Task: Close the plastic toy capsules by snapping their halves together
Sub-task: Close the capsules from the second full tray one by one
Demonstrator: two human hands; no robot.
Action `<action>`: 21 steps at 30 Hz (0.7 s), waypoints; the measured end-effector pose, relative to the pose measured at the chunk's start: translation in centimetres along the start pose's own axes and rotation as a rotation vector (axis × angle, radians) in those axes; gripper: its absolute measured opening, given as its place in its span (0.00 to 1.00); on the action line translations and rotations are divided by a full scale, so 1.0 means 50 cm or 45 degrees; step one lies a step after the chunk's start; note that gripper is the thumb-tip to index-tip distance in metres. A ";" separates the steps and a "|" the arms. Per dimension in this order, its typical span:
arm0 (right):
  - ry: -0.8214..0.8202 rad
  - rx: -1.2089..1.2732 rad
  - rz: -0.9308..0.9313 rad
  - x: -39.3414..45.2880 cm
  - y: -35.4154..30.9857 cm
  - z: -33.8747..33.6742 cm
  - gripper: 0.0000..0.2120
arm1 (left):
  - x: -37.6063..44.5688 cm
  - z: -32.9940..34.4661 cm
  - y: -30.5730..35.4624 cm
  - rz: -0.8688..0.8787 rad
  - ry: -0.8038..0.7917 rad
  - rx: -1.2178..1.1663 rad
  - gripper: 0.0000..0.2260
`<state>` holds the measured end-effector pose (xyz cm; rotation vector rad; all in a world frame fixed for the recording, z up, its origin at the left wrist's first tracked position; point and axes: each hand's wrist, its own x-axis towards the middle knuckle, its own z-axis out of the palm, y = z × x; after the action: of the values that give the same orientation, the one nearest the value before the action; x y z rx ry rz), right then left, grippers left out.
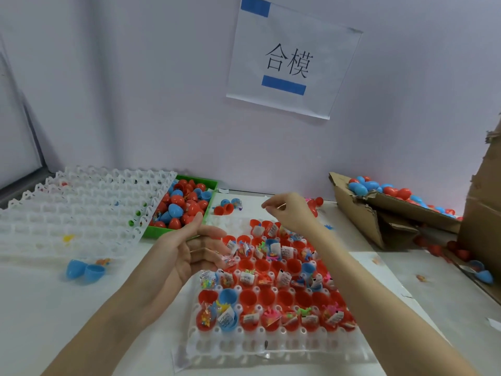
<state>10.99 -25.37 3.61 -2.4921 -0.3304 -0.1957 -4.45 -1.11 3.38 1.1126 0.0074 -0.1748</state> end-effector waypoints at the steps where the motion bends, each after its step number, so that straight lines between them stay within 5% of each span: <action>1: -0.071 -0.103 -0.031 0.009 -0.007 0.009 0.10 | 0.000 -0.003 0.000 0.006 0.001 -0.005 0.21; 6: -0.367 -0.421 -0.090 0.038 -0.040 0.027 0.08 | 0.005 -0.022 -0.007 0.015 -0.018 -0.008 0.20; 12: -0.293 -0.485 -0.091 0.053 -0.065 -0.003 0.08 | 0.004 -0.027 -0.016 0.108 0.011 0.040 0.16; 15: -0.244 -0.365 -0.111 0.036 -0.087 -0.032 0.06 | -0.003 -0.017 -0.027 0.391 0.107 0.467 0.10; 18: -0.227 -0.123 -0.128 -0.015 -0.116 -0.043 0.04 | -0.008 0.000 -0.046 0.630 0.183 1.108 0.23; 21: -0.226 -0.014 -0.155 -0.088 -0.138 -0.033 0.05 | -0.014 0.015 -0.066 0.727 0.157 1.246 0.27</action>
<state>4.75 -21.77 7.81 -2.5071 -0.5564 -0.0254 -5.66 -3.11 0.85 2.0439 -0.3129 0.4566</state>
